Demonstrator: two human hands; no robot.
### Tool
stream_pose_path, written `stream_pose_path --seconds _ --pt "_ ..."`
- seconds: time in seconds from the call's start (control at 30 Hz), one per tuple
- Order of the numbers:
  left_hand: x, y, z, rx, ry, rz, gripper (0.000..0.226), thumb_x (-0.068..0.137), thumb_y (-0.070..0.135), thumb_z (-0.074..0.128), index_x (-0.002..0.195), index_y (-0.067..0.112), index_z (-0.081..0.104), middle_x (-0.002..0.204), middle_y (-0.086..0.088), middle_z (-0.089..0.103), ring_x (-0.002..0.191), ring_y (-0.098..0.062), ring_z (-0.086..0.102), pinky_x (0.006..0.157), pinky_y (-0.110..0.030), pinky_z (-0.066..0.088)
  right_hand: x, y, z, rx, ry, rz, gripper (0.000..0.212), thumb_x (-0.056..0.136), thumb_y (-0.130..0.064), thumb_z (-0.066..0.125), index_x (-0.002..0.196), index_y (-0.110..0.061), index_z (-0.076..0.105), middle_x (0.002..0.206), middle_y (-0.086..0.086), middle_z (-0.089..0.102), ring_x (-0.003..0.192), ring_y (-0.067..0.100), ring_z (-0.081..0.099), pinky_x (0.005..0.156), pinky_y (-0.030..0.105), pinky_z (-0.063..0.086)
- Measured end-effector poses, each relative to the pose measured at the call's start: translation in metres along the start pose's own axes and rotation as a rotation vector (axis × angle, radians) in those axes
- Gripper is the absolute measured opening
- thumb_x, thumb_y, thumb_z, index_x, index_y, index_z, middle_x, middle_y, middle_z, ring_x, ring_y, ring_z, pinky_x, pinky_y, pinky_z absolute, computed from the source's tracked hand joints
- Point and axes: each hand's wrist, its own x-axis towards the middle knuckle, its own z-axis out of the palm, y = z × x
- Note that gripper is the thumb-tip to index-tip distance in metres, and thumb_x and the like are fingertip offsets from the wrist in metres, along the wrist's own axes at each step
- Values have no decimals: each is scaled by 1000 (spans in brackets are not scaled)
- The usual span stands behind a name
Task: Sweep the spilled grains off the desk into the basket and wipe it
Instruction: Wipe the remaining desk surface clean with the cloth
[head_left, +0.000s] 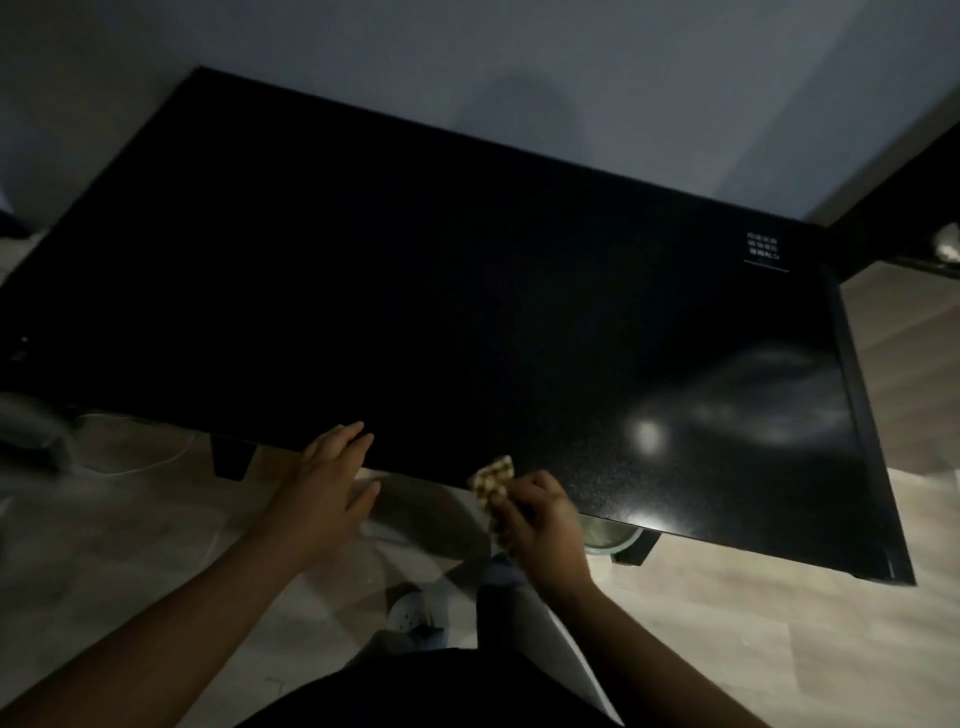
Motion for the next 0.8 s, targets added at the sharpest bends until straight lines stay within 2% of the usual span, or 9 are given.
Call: stream_pose_path --seconds 0.07,0.1,0.2,0.33,0.4,0.43,0.6,0.73,0.8 --pt "0 2 -10 -32 19 -24 60 91 29 58 145 13 36 153 -4 27 140 -22 23 109 -30 24 13 -12 -16 53 99 76 9 88 -24 65 83 -23 72 89 -9 54 75 15 61 68 47 54" --pt "2 5 -14 -45 29 -34 60 91 29 59 144 13 37 153 -5 28 140 -23 24 109 -31 25 21 -21 -24 74 148 100 8 88 -24 66 84 -24 72 89 -8 55 75 16 61 68 48 55" --pt "12 12 -24 -56 46 -50 60 90 28 60 144 12 38 152 -5 30 139 -24 26 110 -32 26 50 -40 -48 66 222 99 11 89 -22 66 97 -20 73 92 -9 55 78 8 60 74 36 54" --pt "39 20 -34 -34 44 -55 61 91 32 58 145 14 36 153 -3 28 140 -23 25 111 -33 26 96 -47 -75 15 274 80 18 88 -24 67 103 -16 74 88 -9 55 74 9 60 70 37 56" --pt "58 24 -40 -26 45 -48 61 91 34 57 145 14 36 152 -3 29 139 -24 26 111 -33 26 123 -45 -87 -29 290 76 19 89 -23 66 104 -15 73 89 -6 56 75 5 58 69 20 50" --pt "68 26 -42 -24 43 -48 61 91 34 57 145 14 36 152 -3 29 139 -24 26 111 -33 26 138 -43 -93 -25 288 84 19 89 -22 66 106 -14 72 91 -6 56 77 5 59 69 16 48" --pt "126 42 -53 -47 3 -52 62 93 37 53 147 18 30 154 3 23 141 -18 20 112 -27 21 222 -33 -119 12 257 135 22 90 -23 64 110 -14 70 96 -8 55 80 5 59 73 24 54" --pt "186 56 -63 -96 -94 -46 63 96 40 47 150 24 20 156 10 14 142 -10 13 112 -22 17 296 -24 -139 -16 309 101 23 90 -20 65 109 -10 70 98 -1 57 76 -1 55 65 7 41" --pt "217 61 -68 -78 -119 -44 63 96 41 45 151 25 17 156 12 12 143 -9 11 114 -23 16 331 -22 -151 -11 321 77 23 89 -18 65 110 -10 70 99 0 57 76 1 56 70 13 44"
